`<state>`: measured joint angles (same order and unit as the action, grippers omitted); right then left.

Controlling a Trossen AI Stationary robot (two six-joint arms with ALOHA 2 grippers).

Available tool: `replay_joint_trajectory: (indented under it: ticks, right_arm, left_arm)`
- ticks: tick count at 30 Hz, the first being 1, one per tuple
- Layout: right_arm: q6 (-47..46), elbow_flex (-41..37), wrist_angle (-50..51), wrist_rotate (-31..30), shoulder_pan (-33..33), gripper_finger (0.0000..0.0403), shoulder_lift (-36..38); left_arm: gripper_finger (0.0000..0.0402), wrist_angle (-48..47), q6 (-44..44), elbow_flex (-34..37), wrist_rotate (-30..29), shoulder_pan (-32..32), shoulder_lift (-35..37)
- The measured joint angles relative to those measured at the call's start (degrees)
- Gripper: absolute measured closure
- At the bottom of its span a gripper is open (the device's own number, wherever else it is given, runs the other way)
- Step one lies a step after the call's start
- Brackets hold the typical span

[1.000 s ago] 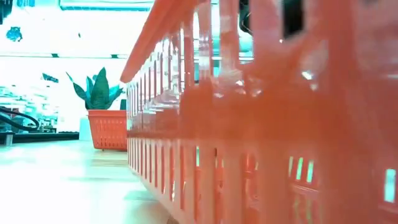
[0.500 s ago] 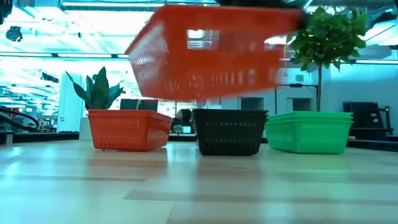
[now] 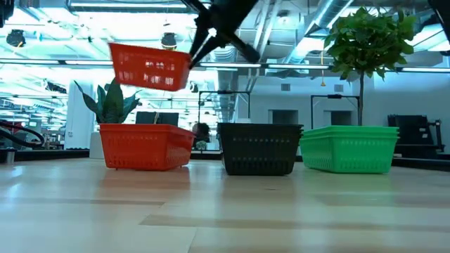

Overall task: Stack baskets by color
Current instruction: Stack the bottom red basket on the red baskets

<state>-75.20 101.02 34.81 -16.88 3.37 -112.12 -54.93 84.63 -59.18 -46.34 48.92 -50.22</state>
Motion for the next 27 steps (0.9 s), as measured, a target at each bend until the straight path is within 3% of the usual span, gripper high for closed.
replay_joint_trajectory:
  ticks: [5, 11, 14, 16, 18, 27]
  right_arm:
    - [-3.68, 0.03, -8.15, -0.9, -2.0, 0.0401, -1.55]
    - [-9.67, -1.12, -5.35, -1.21, -2.01, 0.0399, -3.99]
    - [-13.4, -1.71, -8.69, -0.88, -1.67, 0.0399, -6.3]
    - [-13.86, -2.2, -5.23, -0.97, -1.54, 0.0399, -6.88]
    - [-15.3, -1.84, -9.49, -0.15, -1.68, 0.0397, -8.35]
    - [-16.46, -1.83, -6.24, 0.37, -1.72, 0.0388, -9.0]
  left_arm:
    - [0.0209, -0.04, 0.56, 0.0, 0.38, -0.02, 0.0]
    - [0.0209, 0.17, 0.63, 0.0, 0.4, -0.02, 0.12]
    - [0.0209, 0.23, 0.59, 0.0, 0.37, -0.02, 0.03]
    - [0.0209, 0.37, 0.61, 0.0, 0.54, -0.02, 0.19]
    - [0.0209, 0.44, 0.58, 0.01, 0.89, 0.0, 0.08]
    - [0.0209, 0.41, 0.69, 0.0, 1.39, -0.03, 0.42]
